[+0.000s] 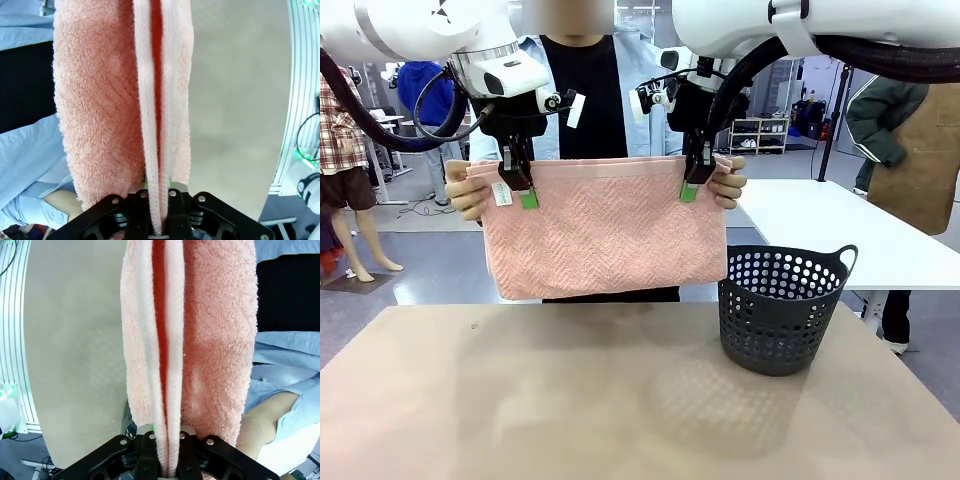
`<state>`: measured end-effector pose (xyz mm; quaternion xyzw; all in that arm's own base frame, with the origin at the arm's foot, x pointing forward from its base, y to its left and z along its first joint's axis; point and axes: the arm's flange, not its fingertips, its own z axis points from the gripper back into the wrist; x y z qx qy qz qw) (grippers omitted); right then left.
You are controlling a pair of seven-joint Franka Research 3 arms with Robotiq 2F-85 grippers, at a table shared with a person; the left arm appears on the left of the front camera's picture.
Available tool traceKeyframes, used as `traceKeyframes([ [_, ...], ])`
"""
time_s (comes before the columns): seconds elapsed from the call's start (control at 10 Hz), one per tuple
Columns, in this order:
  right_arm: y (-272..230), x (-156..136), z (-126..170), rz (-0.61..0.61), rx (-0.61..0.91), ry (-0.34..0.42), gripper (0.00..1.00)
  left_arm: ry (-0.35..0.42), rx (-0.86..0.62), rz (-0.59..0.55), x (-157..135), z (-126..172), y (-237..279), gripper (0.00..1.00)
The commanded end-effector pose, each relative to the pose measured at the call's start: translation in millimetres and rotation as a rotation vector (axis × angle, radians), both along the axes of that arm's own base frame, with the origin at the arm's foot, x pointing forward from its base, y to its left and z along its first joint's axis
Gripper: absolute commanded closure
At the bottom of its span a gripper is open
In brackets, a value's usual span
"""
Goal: Fold the towel.
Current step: Release the end of the 100 cm Hotel Towel you were holding.
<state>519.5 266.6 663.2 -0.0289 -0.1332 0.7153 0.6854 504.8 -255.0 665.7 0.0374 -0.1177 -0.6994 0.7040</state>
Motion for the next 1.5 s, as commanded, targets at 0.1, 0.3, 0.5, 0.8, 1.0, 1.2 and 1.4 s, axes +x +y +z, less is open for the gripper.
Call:
traceKeyframes([
  [0.1, -1.1, 0.5, 0.6, -0.001, -0.002, -0.004, 1.0, -0.007, 0.007, 0.003, -0.1, 1.1, 1.0, 1.0],
  [0.3, 0.3, -1.7, 1.6, -0.001, 0.015, -0.01, 0.85, 0.0, 0.0, 0.0, 0.0, 0.0, 0.0, 0.7],
  [0.5, 1.1, -4.6, 3.2, -0.007, 0.01, -0.015, 0.47, -0.031, -0.008, -0.007, -1.4, 4.2, 0.6, 0.29],
  [0.8, 2.3, -14.7, 18.0, -0.021, 0.022, -0.035, 0.0, -0.072, -0.029, 0.018, -9.4, 21.5, 4.8, 0.15],
  [1.0, -3.6, -31.2, 46.6, -0.02, 0.052, -0.064, 0.0, -0.12, -0.054, 0.038, -26.9, 51.0, 12.0, 0.0],
  [1.2, -18.9, -53.2, 79.7, -0.009, 0.141, -0.108, 0.01, -0.194, -0.145, 0.052, -47.1, 78.7, 30.2, 0.0],
  [1.4, -58.2, -70.4, 94.8, -0.024, 0.316, -0.059, 0.01, -0.224, -0.334, 0.065, -63.1, 89.1, 67.9, 0.0],
])
